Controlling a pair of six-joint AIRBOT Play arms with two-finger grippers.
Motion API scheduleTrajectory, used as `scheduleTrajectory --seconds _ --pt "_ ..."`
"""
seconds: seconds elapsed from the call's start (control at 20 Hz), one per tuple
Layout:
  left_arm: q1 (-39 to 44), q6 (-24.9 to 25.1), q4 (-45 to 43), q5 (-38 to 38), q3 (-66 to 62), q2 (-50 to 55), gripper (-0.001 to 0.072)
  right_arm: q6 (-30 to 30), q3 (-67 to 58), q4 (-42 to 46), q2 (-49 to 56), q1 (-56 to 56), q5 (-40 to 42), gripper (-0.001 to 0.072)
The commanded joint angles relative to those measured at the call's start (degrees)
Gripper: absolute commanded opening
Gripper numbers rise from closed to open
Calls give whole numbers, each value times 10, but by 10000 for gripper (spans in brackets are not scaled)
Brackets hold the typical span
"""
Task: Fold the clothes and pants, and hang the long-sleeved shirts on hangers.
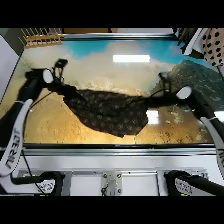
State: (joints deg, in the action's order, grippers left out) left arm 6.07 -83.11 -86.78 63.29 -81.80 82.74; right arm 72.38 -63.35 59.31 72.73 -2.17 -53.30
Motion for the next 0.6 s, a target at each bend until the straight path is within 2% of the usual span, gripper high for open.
scheduleTrajectory --seconds 0.0,0.1,0.25,0.4,0.55 --pt "-10 -3 34 79 -37 -137 10 -5 -133 42 -103 26 -63 7" --pt "-10 -4 101 108 -24 -219 11 -4 -178 42 -162 29 -68 7" --pt "-10 -33 202 118 45 -344 11 -4 -191 47 -250 29 -70 7" --pt "-10 -98 237 125 112 -442 11 5 -191 92 -312 29 -86 6" --pt "-10 -185 240 153 174 -514 11 31 -192 127 -337 29 -87 5"
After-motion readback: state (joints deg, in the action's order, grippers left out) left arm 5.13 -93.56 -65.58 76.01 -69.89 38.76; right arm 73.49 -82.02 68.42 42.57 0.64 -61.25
